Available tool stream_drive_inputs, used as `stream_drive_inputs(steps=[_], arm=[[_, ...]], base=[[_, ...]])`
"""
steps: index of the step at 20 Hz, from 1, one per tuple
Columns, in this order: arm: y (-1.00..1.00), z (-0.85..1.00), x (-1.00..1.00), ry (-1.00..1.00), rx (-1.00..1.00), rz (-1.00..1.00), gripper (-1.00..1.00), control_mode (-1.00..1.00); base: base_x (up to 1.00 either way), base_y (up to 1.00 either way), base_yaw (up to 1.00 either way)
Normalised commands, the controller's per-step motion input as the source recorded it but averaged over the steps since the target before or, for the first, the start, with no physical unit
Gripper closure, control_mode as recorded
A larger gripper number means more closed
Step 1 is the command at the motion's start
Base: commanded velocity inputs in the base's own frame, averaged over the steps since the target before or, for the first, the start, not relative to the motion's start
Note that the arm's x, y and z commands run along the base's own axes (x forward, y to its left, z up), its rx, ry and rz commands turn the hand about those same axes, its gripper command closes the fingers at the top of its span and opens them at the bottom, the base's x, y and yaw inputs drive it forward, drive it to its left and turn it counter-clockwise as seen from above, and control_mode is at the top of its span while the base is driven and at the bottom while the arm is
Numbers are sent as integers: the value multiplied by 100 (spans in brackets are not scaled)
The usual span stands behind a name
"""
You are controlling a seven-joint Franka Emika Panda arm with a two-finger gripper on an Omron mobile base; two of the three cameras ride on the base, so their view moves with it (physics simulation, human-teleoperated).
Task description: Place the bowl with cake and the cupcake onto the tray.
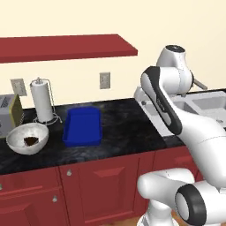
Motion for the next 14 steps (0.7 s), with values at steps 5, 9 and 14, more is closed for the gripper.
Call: stream_drive_inputs(steps=[5, 9, 14], arm=[[0, 0, 0, 0, 0, 0, -100, 100], [0, 0, 0, 0, 0, 0, -100, 100], [0, 0, 0, 0, 0, 0, -100, 100]], base=[[0, 100, -4], [0, 95, -4], [13, 77, -6]])
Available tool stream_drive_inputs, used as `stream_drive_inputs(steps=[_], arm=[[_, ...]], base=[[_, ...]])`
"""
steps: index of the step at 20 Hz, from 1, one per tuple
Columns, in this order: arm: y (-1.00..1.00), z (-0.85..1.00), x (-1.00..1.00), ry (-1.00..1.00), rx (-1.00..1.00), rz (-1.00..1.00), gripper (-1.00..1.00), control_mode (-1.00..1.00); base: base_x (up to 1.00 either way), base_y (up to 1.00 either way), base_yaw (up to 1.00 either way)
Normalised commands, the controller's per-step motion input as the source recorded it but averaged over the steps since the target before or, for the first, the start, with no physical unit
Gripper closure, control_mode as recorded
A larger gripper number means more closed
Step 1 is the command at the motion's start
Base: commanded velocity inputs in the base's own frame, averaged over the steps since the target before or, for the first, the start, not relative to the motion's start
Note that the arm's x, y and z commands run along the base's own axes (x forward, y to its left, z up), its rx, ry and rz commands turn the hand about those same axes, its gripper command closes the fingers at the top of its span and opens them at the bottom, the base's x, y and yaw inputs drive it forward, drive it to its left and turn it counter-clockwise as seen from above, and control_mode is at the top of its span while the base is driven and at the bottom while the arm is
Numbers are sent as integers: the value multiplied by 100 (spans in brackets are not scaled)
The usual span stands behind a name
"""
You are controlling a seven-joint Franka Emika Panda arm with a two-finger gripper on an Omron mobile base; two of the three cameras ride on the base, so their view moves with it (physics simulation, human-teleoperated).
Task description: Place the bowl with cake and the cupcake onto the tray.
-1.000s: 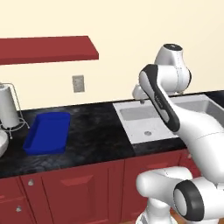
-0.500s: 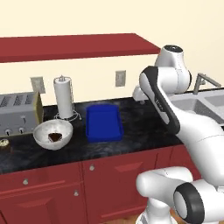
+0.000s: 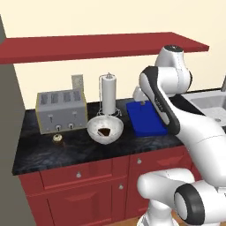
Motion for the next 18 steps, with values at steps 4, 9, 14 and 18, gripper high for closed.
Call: stream_drive_inputs(steps=[4, 9, 14, 18], arm=[[0, 0, 0, 0, 0, 0, -100, 100], [0, 0, 0, 0, 0, 0, -100, 100], [0, 0, 0, 0, 0, 0, -100, 100], [0, 0, 0, 0, 0, 0, -100, 100]], base=[[32, 56, -8], [20, 18, -4], [64, 3, 1], [67, 0, 9]])
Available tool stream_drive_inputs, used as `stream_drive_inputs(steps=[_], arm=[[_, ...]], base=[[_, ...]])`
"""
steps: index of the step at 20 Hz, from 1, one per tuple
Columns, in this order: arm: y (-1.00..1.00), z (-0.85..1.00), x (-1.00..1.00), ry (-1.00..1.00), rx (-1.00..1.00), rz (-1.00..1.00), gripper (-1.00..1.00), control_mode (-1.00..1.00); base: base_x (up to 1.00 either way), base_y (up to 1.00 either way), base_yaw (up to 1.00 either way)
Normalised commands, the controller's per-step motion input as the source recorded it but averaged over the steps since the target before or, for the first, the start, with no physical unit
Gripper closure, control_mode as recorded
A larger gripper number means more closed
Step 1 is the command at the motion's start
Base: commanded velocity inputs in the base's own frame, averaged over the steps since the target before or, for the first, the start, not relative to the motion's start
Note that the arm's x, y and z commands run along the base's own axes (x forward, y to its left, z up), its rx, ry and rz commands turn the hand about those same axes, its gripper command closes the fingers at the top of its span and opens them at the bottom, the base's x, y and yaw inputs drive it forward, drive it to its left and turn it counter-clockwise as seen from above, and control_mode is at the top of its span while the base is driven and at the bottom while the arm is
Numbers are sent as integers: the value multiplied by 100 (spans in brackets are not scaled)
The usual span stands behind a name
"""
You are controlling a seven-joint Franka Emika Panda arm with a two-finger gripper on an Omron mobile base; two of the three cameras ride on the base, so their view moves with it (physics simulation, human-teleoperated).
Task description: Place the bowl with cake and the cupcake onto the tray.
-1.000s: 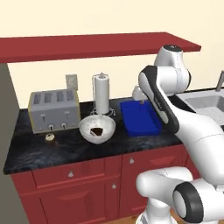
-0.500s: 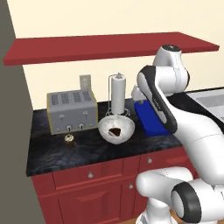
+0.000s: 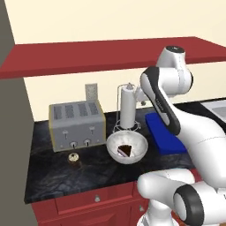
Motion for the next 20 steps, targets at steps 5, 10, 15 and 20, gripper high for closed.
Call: stream_drive_inputs(steps=[5, 10, 15, 20], arm=[[0, -13, -10, 0, 1, -1, -100, -100], [0, -44, -32, 0, 7, -8, -100, -100], [-2, -76, 1, 0, 2, -6, -100, -100], [-25, -63, 43, 0, -1, -2, -100, -100]], base=[[5, 0, 1], [0, 0, 0], [0, 0, 0], [0, 0, 0]])
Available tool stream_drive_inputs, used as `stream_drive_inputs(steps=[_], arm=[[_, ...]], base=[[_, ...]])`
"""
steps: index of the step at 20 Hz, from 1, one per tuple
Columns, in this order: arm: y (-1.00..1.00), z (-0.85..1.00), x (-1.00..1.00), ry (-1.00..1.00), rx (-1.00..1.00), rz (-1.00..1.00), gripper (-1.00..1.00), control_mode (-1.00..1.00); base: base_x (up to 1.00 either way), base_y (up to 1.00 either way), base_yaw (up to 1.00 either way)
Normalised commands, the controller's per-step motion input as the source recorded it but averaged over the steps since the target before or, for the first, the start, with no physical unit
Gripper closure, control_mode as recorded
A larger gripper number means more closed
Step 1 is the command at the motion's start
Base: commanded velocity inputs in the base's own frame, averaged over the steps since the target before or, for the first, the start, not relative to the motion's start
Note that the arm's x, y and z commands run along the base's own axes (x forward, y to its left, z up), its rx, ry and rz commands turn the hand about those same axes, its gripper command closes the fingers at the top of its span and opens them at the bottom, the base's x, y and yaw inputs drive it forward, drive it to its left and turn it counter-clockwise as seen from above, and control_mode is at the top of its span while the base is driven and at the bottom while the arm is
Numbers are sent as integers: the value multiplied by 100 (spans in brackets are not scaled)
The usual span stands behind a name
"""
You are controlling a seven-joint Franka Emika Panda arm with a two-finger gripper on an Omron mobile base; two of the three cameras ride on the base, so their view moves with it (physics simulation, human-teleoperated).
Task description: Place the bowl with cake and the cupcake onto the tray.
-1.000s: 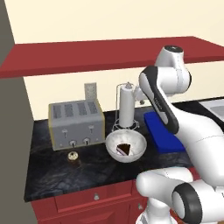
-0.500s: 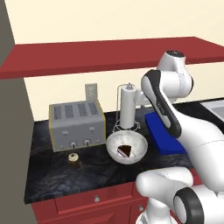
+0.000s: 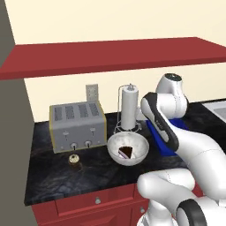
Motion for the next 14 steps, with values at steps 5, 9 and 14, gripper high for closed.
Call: stream_drive_inputs(steps=[5, 9, 14], arm=[[-10, -52, 39, 0, 0, -4, -100, -100], [5, -53, 10, 3, 0, -4, -100, -100], [4, -56, 14, 6, 0, -2, -100, -100]], base=[[0, 0, 0], [0, 0, 0], [0, 0, 0]])
